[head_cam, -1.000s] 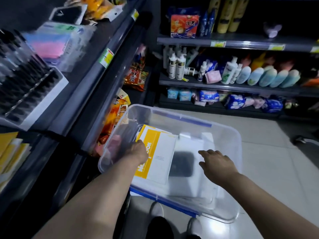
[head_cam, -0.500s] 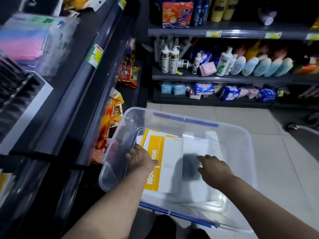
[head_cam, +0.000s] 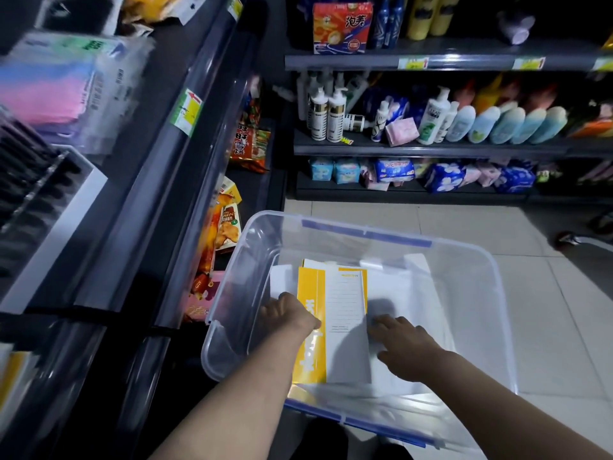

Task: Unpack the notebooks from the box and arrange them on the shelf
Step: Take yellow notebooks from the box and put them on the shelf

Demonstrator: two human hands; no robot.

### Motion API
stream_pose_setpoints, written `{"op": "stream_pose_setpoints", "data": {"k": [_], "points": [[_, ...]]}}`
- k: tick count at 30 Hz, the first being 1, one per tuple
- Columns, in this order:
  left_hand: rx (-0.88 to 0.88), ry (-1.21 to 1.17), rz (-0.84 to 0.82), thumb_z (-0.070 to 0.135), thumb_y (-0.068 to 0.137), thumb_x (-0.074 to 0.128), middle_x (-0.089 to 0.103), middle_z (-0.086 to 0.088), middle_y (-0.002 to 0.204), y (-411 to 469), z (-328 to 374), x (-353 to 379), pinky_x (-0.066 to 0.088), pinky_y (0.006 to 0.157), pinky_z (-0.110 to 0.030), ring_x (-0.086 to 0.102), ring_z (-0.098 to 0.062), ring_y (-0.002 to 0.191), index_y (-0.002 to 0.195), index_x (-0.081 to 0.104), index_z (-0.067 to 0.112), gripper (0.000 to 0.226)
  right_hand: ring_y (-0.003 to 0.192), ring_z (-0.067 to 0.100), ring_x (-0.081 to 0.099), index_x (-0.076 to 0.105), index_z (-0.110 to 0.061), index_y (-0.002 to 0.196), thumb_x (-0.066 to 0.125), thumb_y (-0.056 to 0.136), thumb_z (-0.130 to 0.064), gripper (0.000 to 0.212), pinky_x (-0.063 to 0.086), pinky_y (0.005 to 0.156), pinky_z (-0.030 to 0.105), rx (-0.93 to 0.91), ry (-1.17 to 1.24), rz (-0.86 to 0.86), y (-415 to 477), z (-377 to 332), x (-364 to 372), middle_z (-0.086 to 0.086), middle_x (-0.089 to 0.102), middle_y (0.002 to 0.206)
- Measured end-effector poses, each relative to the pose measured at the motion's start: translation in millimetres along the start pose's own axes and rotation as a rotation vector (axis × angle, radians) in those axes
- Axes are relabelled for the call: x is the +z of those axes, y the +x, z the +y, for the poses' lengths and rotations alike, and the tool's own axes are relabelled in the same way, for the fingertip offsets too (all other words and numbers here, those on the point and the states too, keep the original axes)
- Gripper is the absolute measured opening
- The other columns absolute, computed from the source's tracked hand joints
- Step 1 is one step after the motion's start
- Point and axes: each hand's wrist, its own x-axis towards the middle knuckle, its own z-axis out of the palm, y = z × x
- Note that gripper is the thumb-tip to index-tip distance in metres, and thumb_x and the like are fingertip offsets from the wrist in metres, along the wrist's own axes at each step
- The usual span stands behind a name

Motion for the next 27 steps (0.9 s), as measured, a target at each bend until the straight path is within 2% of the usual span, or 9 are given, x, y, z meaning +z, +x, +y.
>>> {"op": "stream_pose_setpoints", "data": {"k": [3,6,11,13,15,17,20,22,27], "points": [[0.063,-0.11,-0.006,0.024,0.078,0.076,0.061,-0.009,0.121,-6,1,-1,0.05,0.08,-0.029,0.061,-0.028,0.11,0.114,0.052,0.011,0.045,0.13,0.023,0.037,0.036,-0.034,0.141,0.044,0.095,-0.027,0.048,0.039,0.098,0.036,0.025,-0.017,0.023,-2,1,-4,-0.005,0.03,0.149],[0.137,-0.165,0.051,0.013,0.086,0.065,0.061,-0.013,0.117,-21,0,-10,0.051,0.074,-0.033,0.063,-0.033,0.104,0.118,0.043,0.007,0.04,0.122,0.022,0.045,0.045,-0.029,0.132,0.042,0.094,-0.023,0.039,0.043,0.093,0.035,0.052,-0.049,0.141,-7,3,-11,-0.003,0.045,0.137],[0.216,-0.337,0.314,0.014,0.091,0.058,0.064,-0.005,0.102,-51,-17,-36,0.047,0.069,-0.033,0.059,-0.027,0.085,0.107,0.038,0.02,0.026,0.125,0.018,0.046,0.04,-0.031,0.139,0.042,0.092,-0.02,0.048,0.042,0.098,0.032,0.021,0.026,0.273,-20,17,-31,-0.006,0.047,0.139],[0.208,-0.453,0.398,0.016,0.091,0.059,0.066,-0.002,0.101,-67,-22,-51,0.051,0.074,-0.036,0.062,-0.026,0.086,0.108,0.04,0.021,0.026,0.128,0.018,0.044,0.036,-0.031,0.143,0.042,0.094,-0.019,0.051,0.041,0.1,0.032,-0.019,0.076,0.303,-23,21,-43,-0.006,0.045,0.142],[0.192,-0.589,0.454,0.019,0.091,0.06,0.066,0.004,0.102,-90,-27,-63,0.051,0.078,-0.034,0.064,-0.023,0.091,0.113,0.042,0.029,0.03,0.129,0.019,0.045,0.037,-0.029,0.143,0.041,0.097,-0.021,0.048,0.042,0.101,0.033,-0.098,0.122,0.34,-28,20,-57,-0.004,0.045,0.142],[0.167,-0.671,0.521,0.025,0.088,0.061,0.065,0.007,0.098,-114,-33,-71,0.053,0.081,-0.039,0.065,-0.024,0.093,0.102,0.04,0.037,0.028,0.128,0.02,0.046,0.038,-0.028,0.143,0.042,0.097,-0.023,0.046,0.043,0.1,0.034,-0.196,0.119,0.39,-37,14,-70,-0.003,0.046,0.142],[0.171,-0.802,0.578,0.017,0.091,0.059,0.065,-0.002,0.103,-152,-39,-73,0.053,0.086,-0.049,0.064,-0.027,0.097,0.103,0.041,0.021,0.022,0.127,0.021,0.047,0.039,-0.028,0.143,0.043,0.097,-0.022,0.046,0.043,0.1,0.034,-0.316,0.104,0.466,-56,4,-85,-0.002,0.047,0.141],[0.152,-0.869,0.651,0.012,0.093,0.058,0.063,-0.005,0.106,-186,-45,-71,0.052,0.087,-0.049,0.063,-0.027,0.098,0.106,0.042,0.012,0.02,0.125,0.023,0.049,0.039,-0.027,0.142,0.043,0.097,-0.024,0.045,0.044,0.099,0.035,-0.419,0.09,0.504,-72,-7,-91,0.0,0.05,0.139],[0.112,-0.952,0.84,0.011,0.093,0.058,0.063,-0.004,0.102,-252,-72,-61,0.052,0.088,-0.046,0.062,-0.027,0.098,0.11,0.046,0.008,0.021,0.117,0.023,0.056,0.044,-0.027,0.137,0.043,0.099,-0.028,0.038,0.047,0.089,0.033,-0.666,0.156,0.505,-107,-45,-103,-0.001,0.057,0.132]]}}
